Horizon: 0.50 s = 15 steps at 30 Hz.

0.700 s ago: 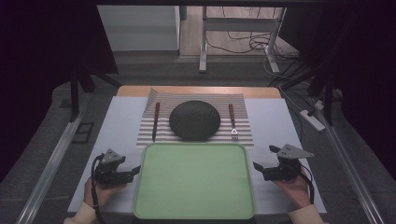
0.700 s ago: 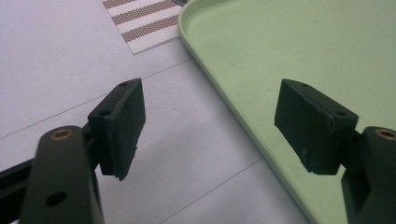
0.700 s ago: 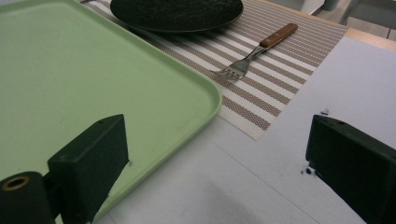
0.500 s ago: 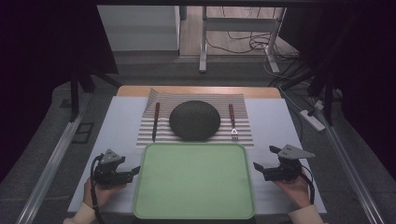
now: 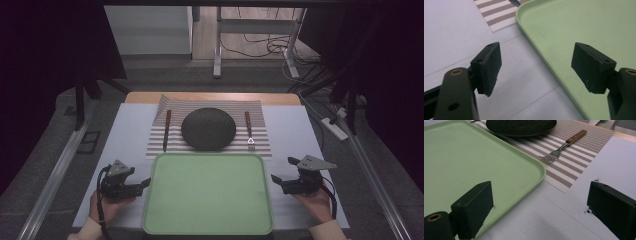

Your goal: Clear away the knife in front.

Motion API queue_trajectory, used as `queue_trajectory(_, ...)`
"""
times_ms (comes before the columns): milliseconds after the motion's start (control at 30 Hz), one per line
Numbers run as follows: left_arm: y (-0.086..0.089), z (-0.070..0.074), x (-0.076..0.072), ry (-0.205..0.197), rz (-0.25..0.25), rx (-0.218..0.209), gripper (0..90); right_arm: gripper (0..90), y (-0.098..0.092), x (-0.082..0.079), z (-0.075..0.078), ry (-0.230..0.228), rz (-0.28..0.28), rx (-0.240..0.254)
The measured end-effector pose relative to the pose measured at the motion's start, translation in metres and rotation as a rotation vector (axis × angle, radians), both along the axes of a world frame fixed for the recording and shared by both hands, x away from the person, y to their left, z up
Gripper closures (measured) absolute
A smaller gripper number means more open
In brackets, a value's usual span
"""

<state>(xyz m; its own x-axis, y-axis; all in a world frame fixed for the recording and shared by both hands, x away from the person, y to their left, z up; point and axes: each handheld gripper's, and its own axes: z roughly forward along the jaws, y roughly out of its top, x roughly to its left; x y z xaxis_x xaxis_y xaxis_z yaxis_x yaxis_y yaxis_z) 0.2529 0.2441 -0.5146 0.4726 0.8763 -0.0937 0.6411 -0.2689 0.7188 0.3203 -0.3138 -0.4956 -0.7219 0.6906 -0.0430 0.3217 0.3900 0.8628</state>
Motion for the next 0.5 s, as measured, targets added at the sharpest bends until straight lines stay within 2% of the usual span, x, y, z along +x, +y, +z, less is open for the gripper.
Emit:
queue_trajectory(267, -0.005, 0.010, 0.013, -0.024, -0.015, -0.003, 25.3, 6.7, 0.001, 0.001, -0.001, 0.010, 0.004, -0.004)
queue_trajectory(500, -0.014, 0.018, 0.036, -0.041, -0.038, -0.006, 26.1, 6.7, 0.002, 0.001, -0.001, 0.015, 0.007, -0.001)
